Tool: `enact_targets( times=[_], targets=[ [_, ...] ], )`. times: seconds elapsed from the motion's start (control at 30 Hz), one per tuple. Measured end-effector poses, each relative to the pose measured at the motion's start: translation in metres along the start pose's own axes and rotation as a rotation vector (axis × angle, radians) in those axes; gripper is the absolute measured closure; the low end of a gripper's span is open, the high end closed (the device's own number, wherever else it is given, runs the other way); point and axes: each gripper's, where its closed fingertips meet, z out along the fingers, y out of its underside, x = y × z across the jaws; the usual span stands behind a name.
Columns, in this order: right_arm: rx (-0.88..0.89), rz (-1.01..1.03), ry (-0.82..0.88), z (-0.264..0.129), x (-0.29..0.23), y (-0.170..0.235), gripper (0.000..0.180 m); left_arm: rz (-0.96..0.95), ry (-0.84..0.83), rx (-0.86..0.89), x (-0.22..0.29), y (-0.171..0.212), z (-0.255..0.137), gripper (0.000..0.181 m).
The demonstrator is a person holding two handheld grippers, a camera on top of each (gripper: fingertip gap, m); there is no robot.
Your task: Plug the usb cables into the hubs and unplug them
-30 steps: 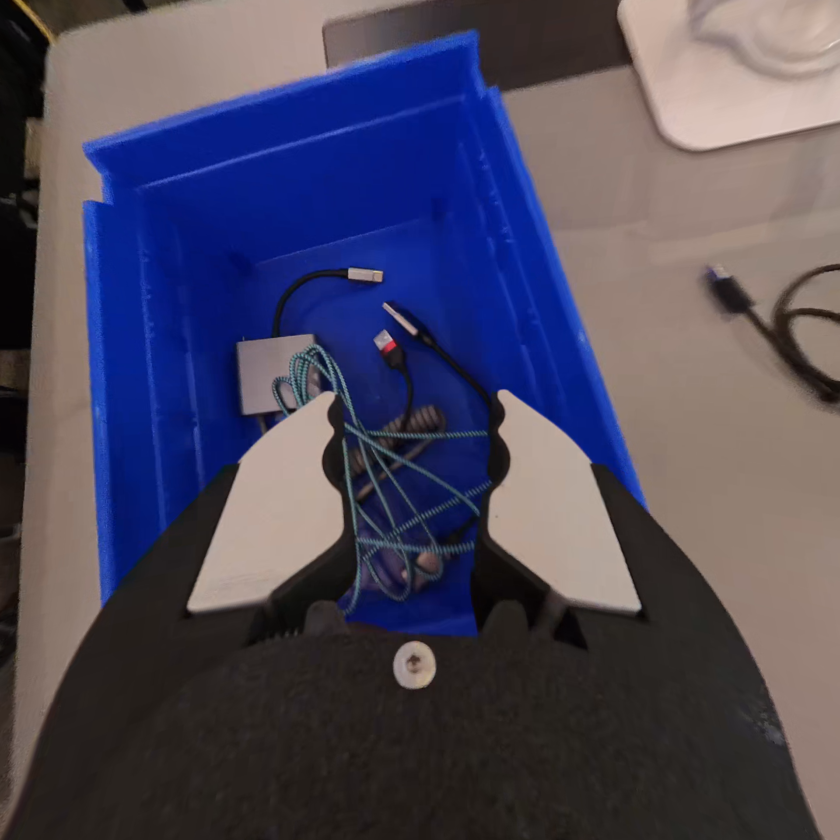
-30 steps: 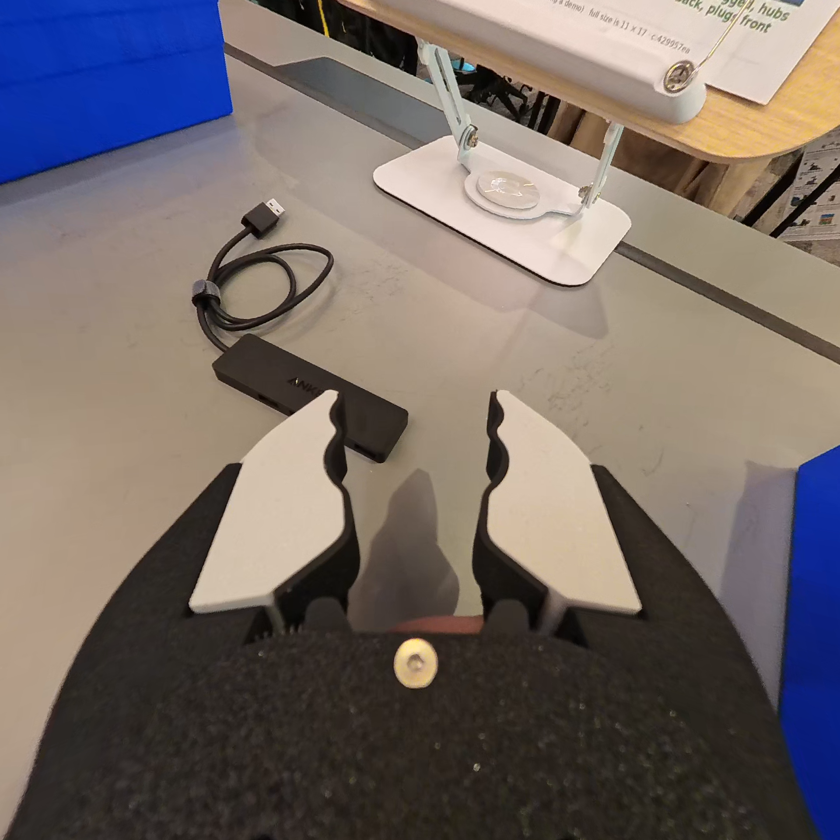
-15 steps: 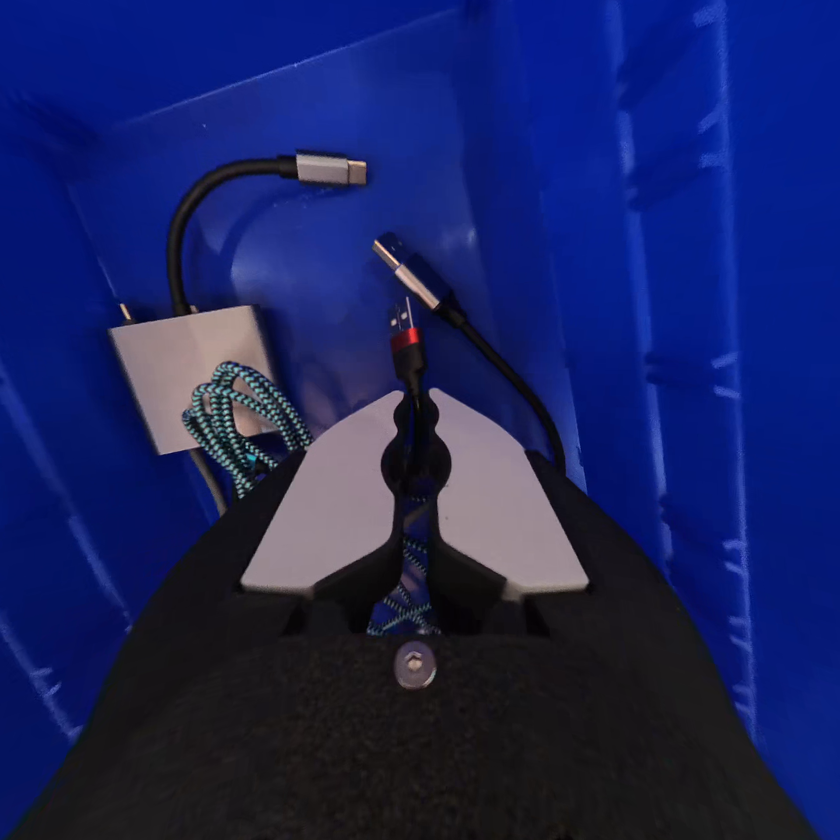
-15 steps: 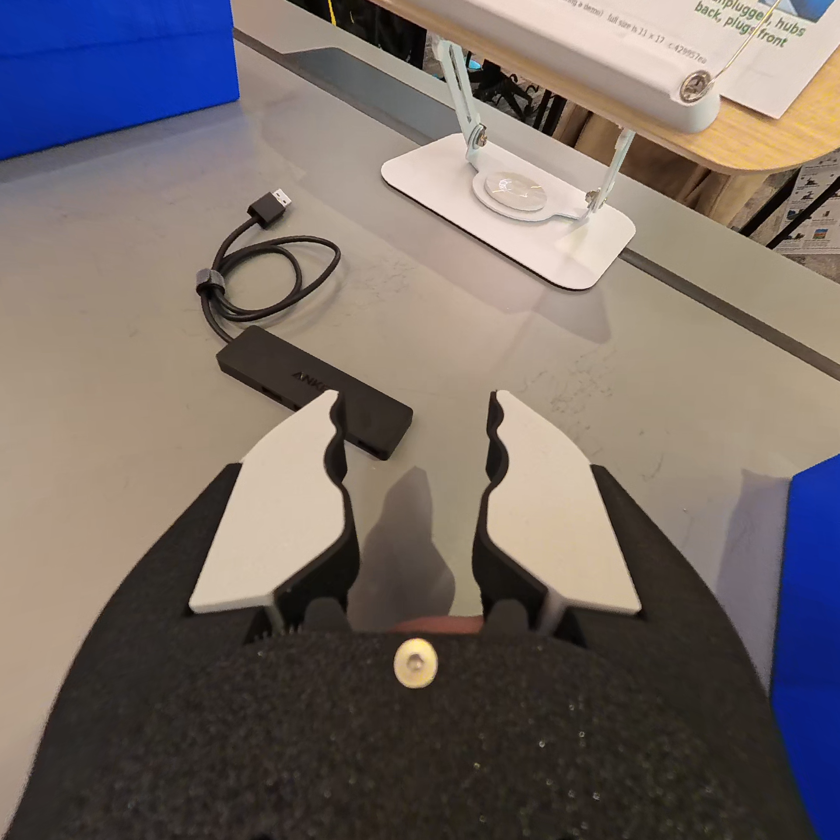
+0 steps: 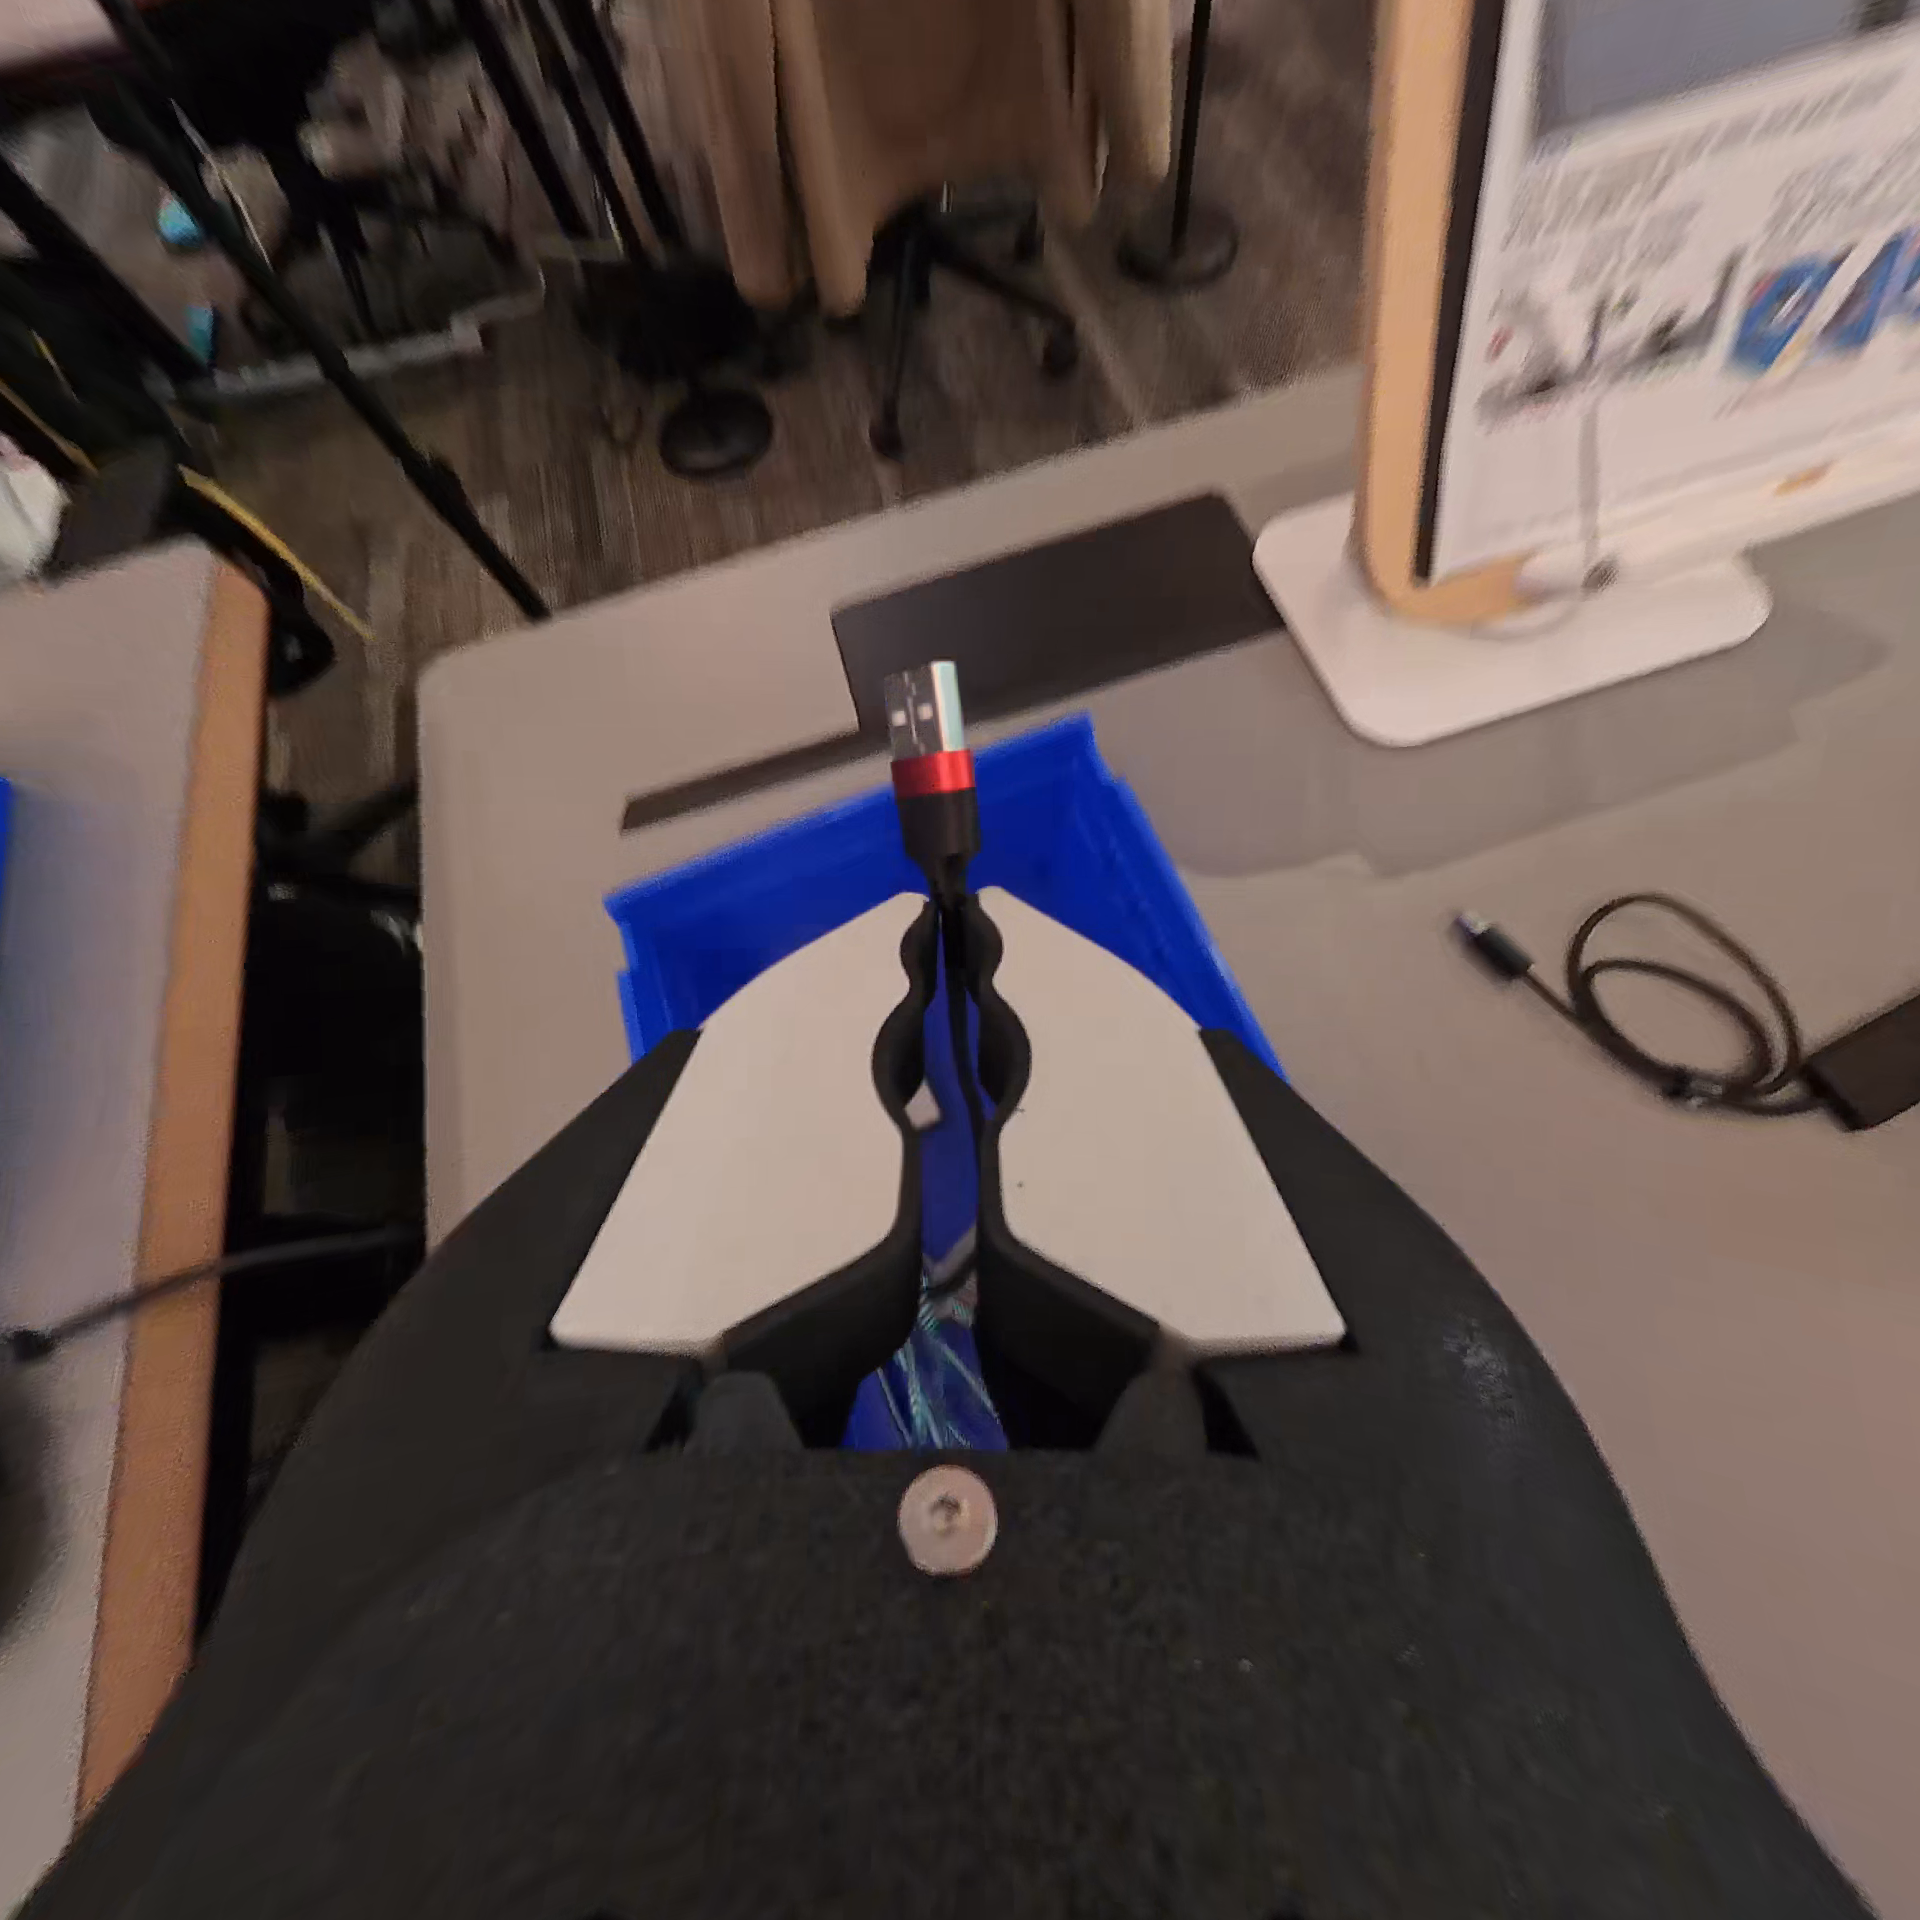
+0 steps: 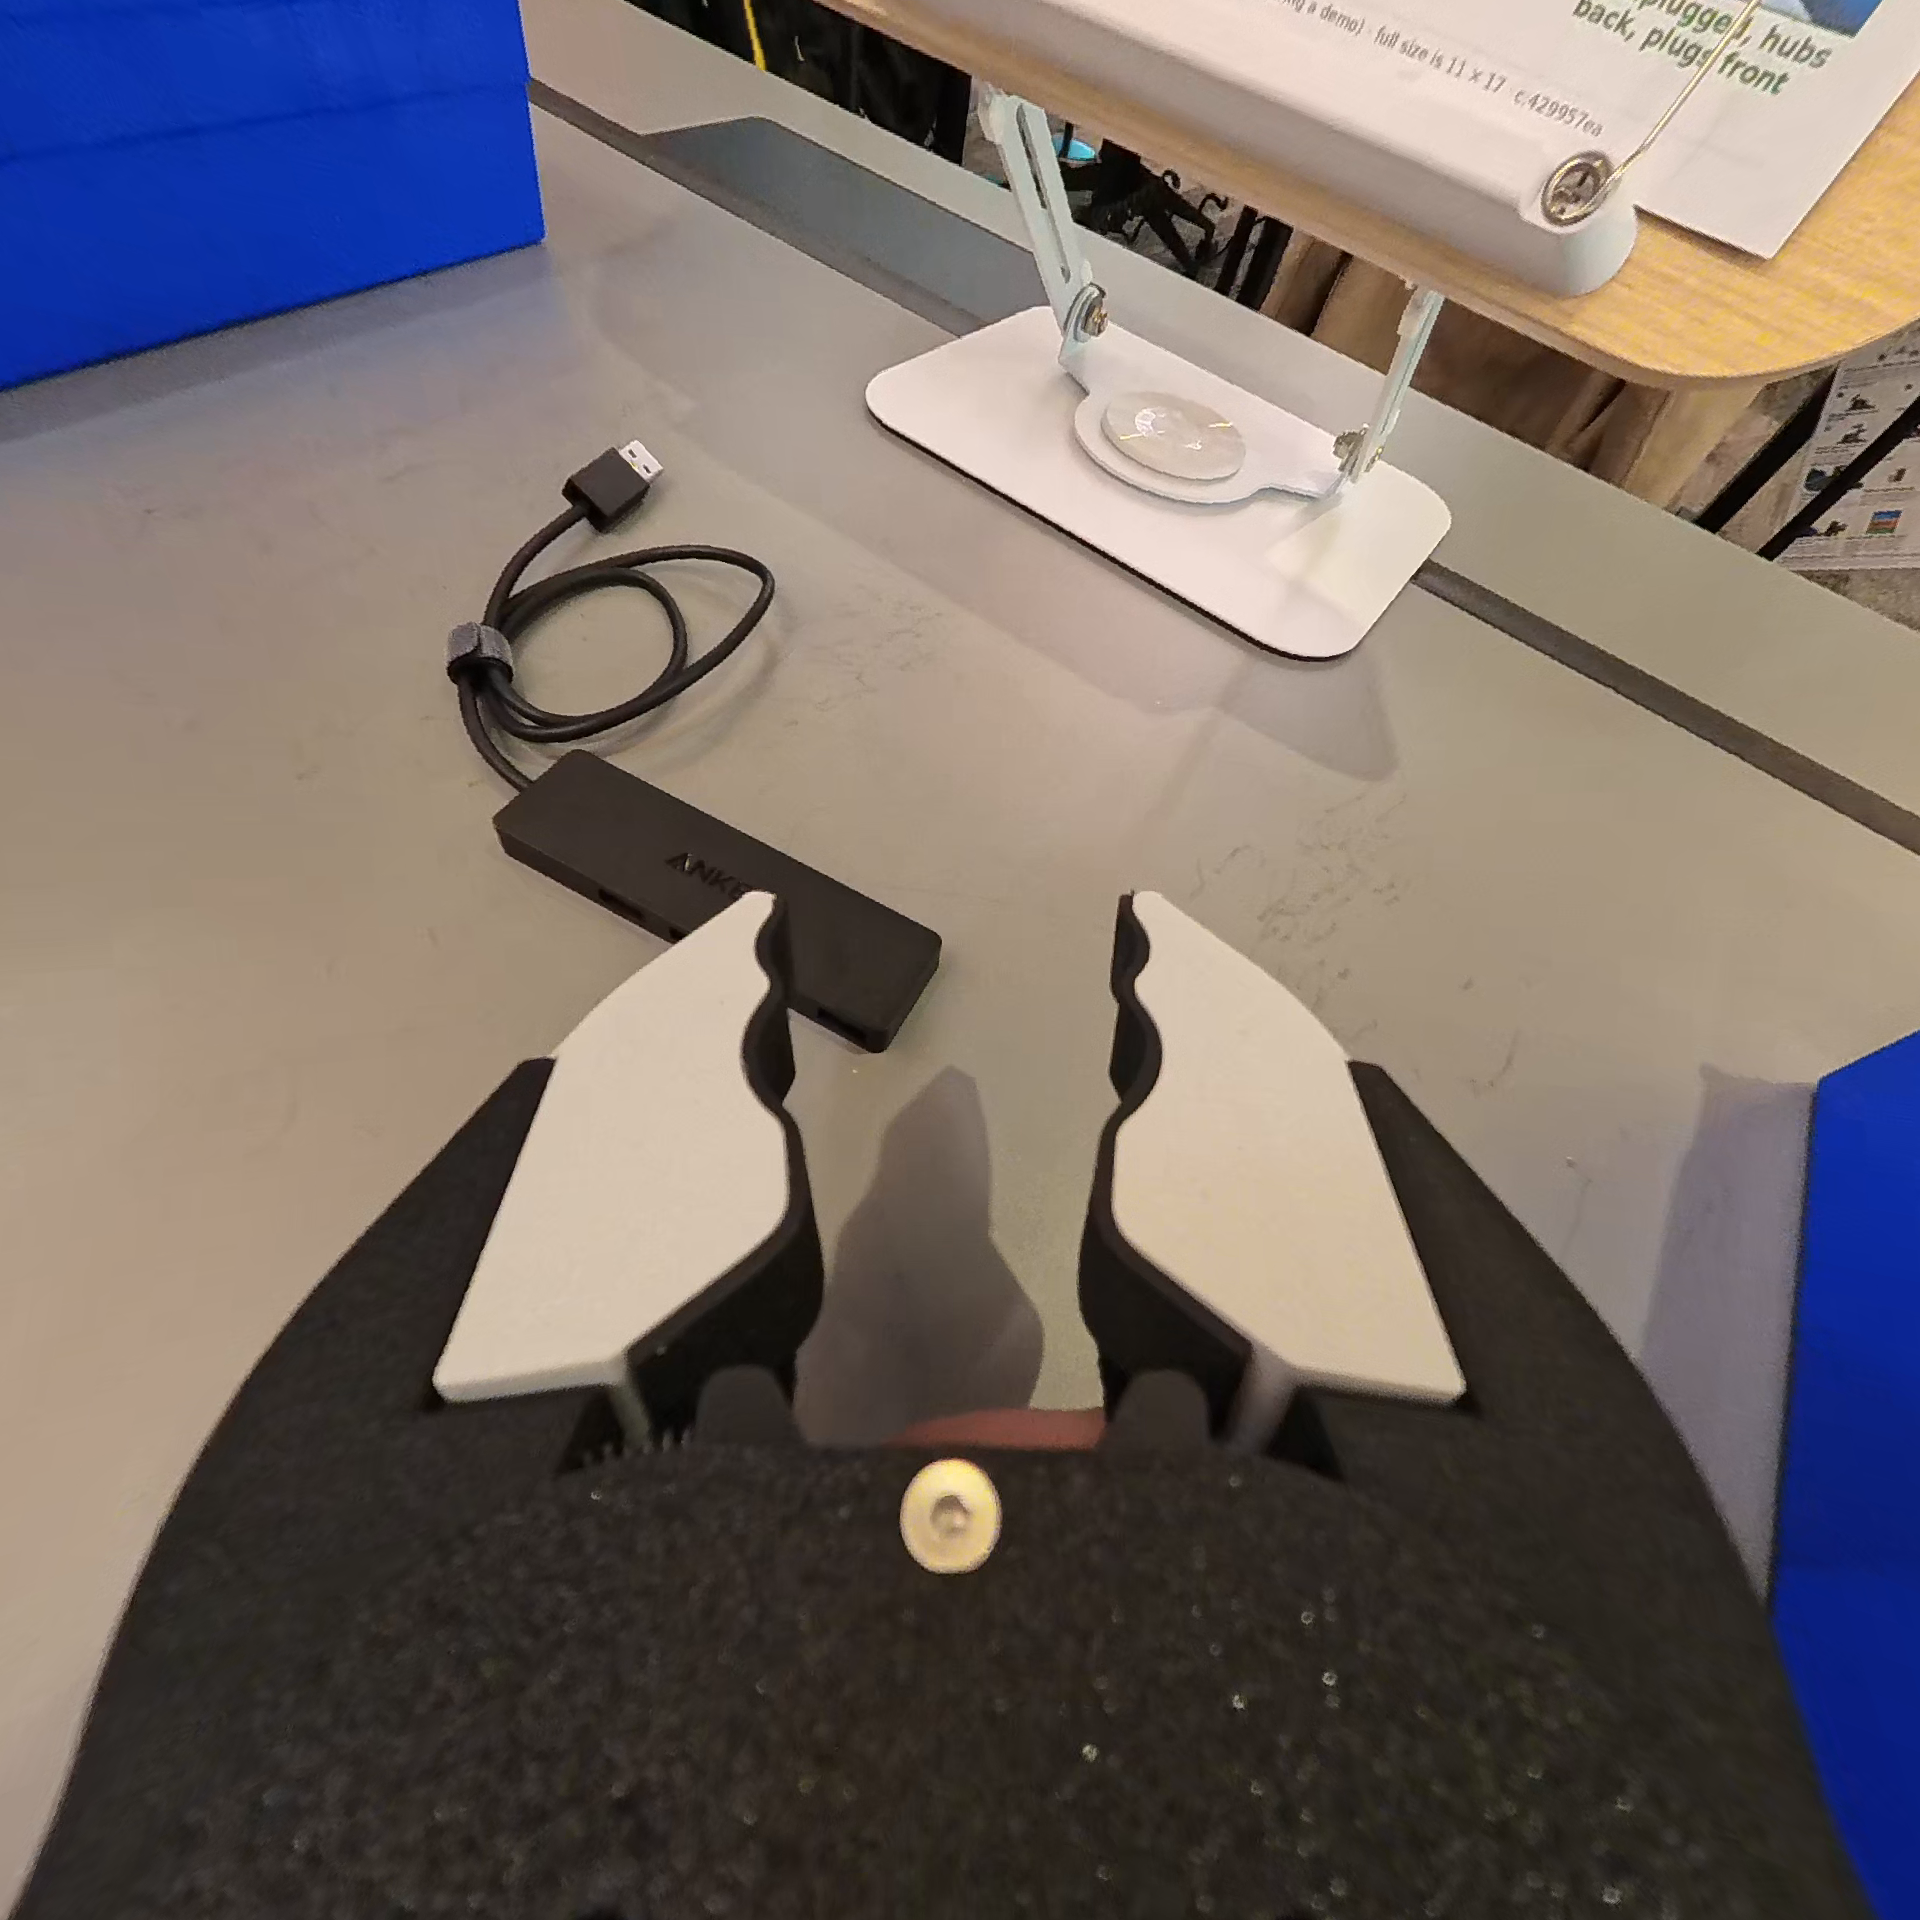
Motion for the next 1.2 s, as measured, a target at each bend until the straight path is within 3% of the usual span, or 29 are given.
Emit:
enact_targets(
  times=[0.2,0.5,0.87,1.03,1.2],
  targets=[
    [0.000,0.010,-0.003,0.000,0.001,0.000,0.121,0.044,-0.029,0.183,-0.016,-0.064,-0.047,0.177],
    [-0.003,0.007,-0.004,0.000,0.001,0.001,0.121,-0.004,0.021,0.329,-0.018,-0.108,-0.088,0.177],
    [-0.002,0.010,-0.007,-0.001,0.001,0.001,0.121,0.098,0.327,0.421,0.072,-0.094,-0.129,0.177],
    [0.000,0.013,0.000,-0.001,0.003,0.000,0.121,0.145,0.436,0.421,0.134,-0.060,-0.139,0.177],
    [0.012,0.040,0.009,-0.004,0.010,-0.001,0.122,0.193,0.540,0.345,0.208,-0.004,-0.119,0.177]
  ],
)
